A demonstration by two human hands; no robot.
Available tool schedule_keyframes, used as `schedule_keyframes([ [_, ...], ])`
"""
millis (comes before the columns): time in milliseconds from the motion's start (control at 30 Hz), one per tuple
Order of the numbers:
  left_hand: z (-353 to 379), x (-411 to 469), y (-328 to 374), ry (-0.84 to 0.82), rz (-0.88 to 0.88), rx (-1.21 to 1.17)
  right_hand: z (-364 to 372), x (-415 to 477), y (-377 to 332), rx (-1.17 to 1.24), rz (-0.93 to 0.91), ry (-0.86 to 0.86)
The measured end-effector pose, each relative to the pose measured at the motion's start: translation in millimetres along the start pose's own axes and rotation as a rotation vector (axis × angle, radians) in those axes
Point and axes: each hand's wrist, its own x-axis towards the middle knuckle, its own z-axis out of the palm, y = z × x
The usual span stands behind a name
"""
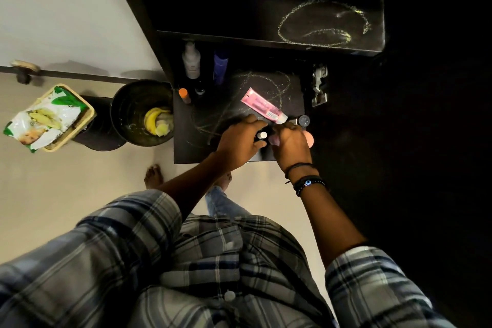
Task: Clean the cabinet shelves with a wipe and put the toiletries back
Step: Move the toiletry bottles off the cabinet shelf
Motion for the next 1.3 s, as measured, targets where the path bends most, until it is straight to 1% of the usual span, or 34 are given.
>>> schedule_keyframes([
  [100, 6.0, 5.2, 5.5, -0.016, 0.025, 0.024, -0.7, -1.8, -0.3, -0.013, -0.013, 0.006],
  [200, 7.6, 6.2, 5.2, -0.025, 0.043, 0.118, 3.2, 0.1, 2.3, -0.013, -0.004, -0.012],
  [333, 1.4, 5.3, -4.2, -0.013, -0.002, 0.177, 3.5, -0.3, 1.6, -0.014, 0.013, -0.02],
  [467, -22.1, -9.8, -24.3, 0.087, -0.032, 0.149, 1.6, 0.6, -12.9, 0.05, -0.035, 0.023],
  [567, -48.2, -25.9, -48.0, 0.159, -0.11, 0.08, 0.1, 3.9, -38.8, 0.143, -0.103, 0.059],
  [633, -64.9, -35.8, -61.2, 0.221, -0.132, 0.075, 1.0, 8.2, -60.9, 0.195, -0.146, 0.076],
  [733, -75.1, -45.0, -73.3, 0.239, -0.182, 0.09, 11.1, 19.4, -86.7, 0.188, -0.194, 0.068],
  [867, -73.3, -41.7, -89.8, 0.23, -0.247, 0.145, 20.5, 35.8, -110.0, 0.194, -0.199, 0.051],
  [1033, -75.3, -37.3, -83.3, 0.294, -0.304, 0.117, 24.3, 52.1, -126.0, 0.144, -0.232, 0.03],
  [1133, -76.0, -35.9, -81.3, 0.308, -0.315, 0.09, 24.2, 55.7, -130.8, 0.169, -0.248, 0.051],
  [1300, -77.4, -42.5, -81.4, 0.315, -0.292, 0.084, 24.4, 50.7, -125.4, 0.242, -0.253, -0.011],
])
